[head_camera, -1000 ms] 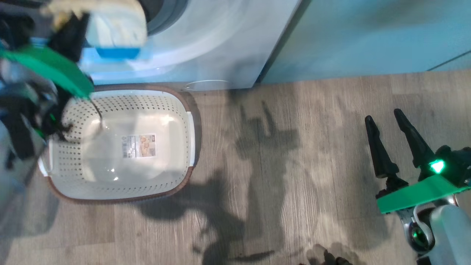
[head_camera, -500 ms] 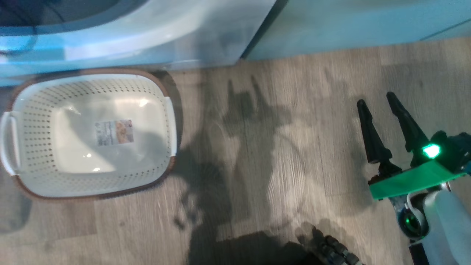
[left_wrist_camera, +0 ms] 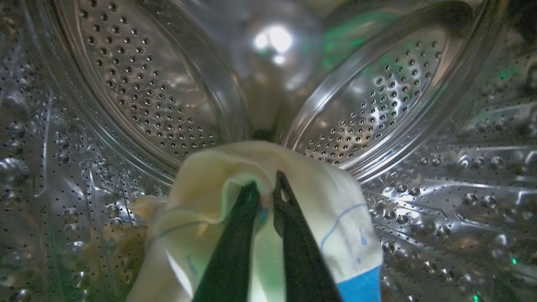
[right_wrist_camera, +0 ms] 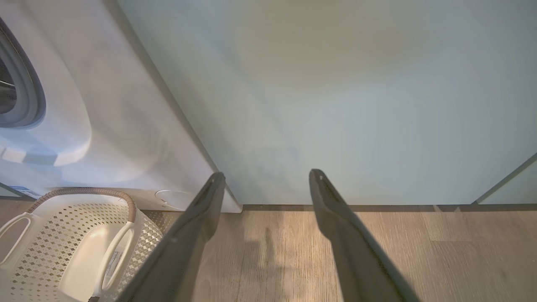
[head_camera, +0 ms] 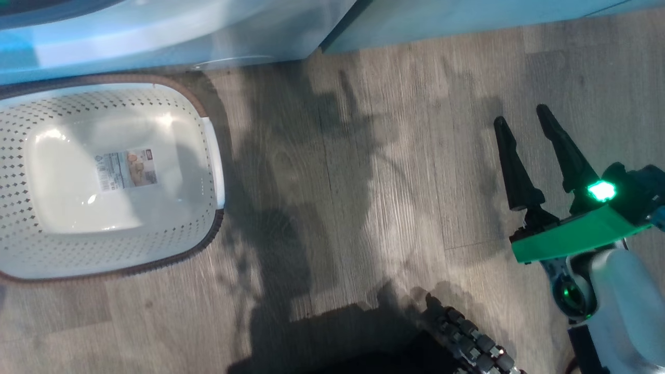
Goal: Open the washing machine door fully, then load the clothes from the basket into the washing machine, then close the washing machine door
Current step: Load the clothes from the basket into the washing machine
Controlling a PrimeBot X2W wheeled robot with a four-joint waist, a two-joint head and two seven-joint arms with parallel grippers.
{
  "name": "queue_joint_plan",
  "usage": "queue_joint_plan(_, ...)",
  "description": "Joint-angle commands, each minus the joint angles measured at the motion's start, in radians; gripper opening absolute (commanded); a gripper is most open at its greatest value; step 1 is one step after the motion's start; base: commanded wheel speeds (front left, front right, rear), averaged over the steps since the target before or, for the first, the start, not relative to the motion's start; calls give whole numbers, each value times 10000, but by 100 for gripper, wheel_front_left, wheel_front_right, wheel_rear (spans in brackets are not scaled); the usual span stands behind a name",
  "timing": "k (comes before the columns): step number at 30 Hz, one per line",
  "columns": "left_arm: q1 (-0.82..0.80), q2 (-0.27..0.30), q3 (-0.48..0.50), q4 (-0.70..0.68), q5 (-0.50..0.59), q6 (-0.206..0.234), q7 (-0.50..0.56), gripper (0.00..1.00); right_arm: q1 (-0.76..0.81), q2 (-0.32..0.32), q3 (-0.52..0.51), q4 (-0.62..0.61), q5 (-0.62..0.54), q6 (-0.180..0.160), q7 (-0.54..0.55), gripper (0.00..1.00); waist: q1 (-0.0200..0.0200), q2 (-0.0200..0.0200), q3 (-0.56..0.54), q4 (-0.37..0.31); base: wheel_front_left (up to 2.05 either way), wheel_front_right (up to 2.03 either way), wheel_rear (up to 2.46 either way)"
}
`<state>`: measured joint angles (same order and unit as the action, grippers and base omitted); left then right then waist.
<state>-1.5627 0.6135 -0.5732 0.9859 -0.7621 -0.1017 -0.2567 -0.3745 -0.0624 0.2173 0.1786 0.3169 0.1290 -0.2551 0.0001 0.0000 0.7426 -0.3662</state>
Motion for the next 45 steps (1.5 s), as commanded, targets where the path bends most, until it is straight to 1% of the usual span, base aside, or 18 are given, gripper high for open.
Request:
queue_joint_plan(1,-318,316,394,-204,145,56,-44,0,104,-40,116,-264,61,17,-67,100,-1,0,27,-2,0,0,0)
queue_joint_plan(2,-249,272,521,-197,215,81,-45,18,95,-33,109,-251,62,17,-67,100,-1,0,23,6,0,0,0)
queue_joint_plan(3,-142,204,644,-142,245,87,-46,41,95,-29,101,-236,58,17,-67,100,-1,0,3,17,0,0,0)
queue_joint_plan(4,-1,110,721,-7,241,72,-47,66,103,-26,91,-221,48,17,-67,100,-1,0,-38,39,0,0,0)
queue_joint_plan(5,122,17,791,167,213,58,-48,93,114,-24,82,-205,35,17,-67,100,-1,0,-86,64,0,0,0)
queue_joint_plan(6,241,-89,844,382,153,34,-48,100,126,-28,76,-190,22,17,-67,100,-1,0,-146,89,0,0,0)
queue_joint_plan(11,886,-644,818,1173,-141,-158,-49,100,254,-115,41,-123,-34,17,-67,100,-1,0,-656,268,0,0,0)
queue_joint_plan(15,1539,-958,698,1384,-342,-259,-50,100,471,-184,-32,-102,-77,17,-67,100,-1,0,-1250,437,0,0,0)
queue_joint_plan(19,2456,-1161,792,1105,-502,-282,-50,100,748,-266,-124,-59,-106,17,-67,100,-1,0,-1964,621,0,0,0)
queue_joint_plan(28,5349,-1482,1199,-234,-663,-287,-50,100,1555,-527,-304,81,-161,17,-67,100,-1,0,-3702,1058,0,0,0)
queue_joint_plan(29,5349,-1482,1199,-234,-663,-287,-50,100,1555,-527,-304,81,-161,17,-67,100,-1,0,-3702,1058,0,0,0)
queue_joint_plan(34,6747,-1526,1710,-970,-155,-277,-51,100,1954,-672,-443,104,-168,17,-67,100,-1,0,-4467,1372,0,0,0)
queue_joint_plan(41,8366,-1851,2750,-1809,742,-262,-51,100,2418,-791,-625,129,-188,17,-67,100,-1,0,-5278,1862,0,0,0)
queue_joint_plan(45,9267,-2047,3463,-2402,1270,-266,-51,100,2625,-801,-686,162,-183,17,-67,100,-1,0,-5660,2025,0,0,0)
